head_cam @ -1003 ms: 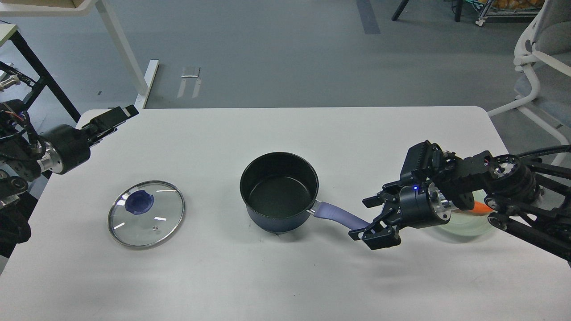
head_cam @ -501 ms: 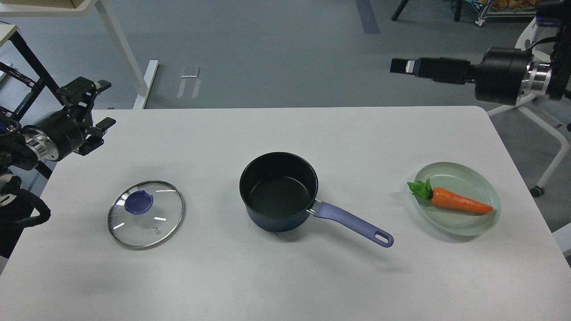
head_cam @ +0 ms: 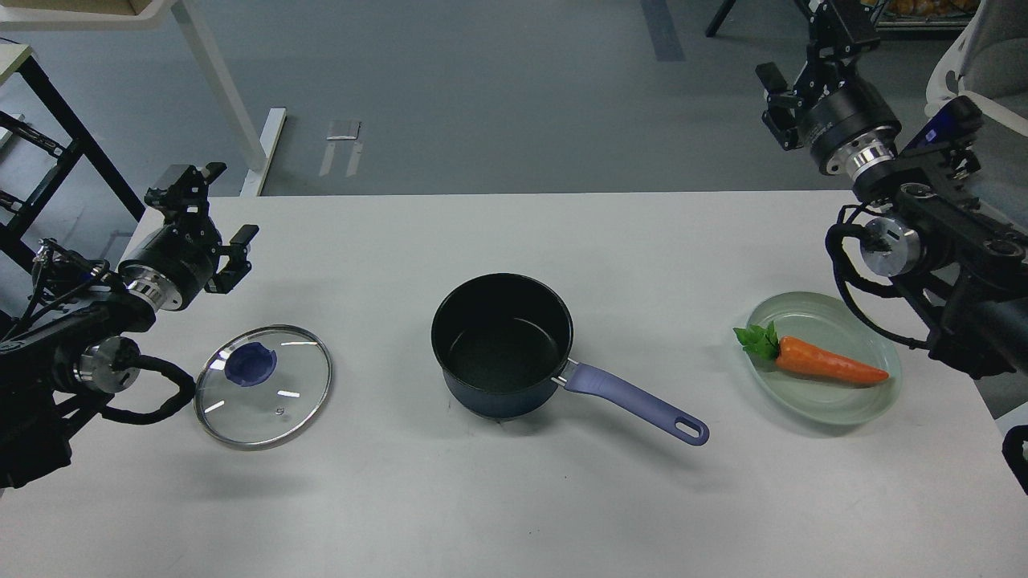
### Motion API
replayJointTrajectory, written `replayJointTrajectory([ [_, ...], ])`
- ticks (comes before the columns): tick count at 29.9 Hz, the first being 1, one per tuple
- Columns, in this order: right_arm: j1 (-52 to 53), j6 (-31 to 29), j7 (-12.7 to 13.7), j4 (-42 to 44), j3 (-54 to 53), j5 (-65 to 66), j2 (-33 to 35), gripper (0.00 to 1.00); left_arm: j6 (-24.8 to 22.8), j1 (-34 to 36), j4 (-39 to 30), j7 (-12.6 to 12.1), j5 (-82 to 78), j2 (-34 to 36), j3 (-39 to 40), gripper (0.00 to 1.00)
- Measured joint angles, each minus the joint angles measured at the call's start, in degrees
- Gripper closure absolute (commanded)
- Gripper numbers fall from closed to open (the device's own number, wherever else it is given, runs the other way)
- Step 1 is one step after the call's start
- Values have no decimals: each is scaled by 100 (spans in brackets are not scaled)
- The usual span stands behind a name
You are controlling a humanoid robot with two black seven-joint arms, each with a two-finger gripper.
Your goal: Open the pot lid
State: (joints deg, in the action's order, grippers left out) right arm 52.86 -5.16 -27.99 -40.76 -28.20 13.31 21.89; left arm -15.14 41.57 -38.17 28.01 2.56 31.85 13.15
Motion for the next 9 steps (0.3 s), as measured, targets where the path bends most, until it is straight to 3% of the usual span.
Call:
replayJointTrajectory([
  [4,-443,19,0,32,-165,-634,-415,0,-115,-111,368,0,41,-360,363,1],
  [9,-795,-27,0,15,-391,-754,-666,0,-733,-121,561,-107,42,-415,407,1],
])
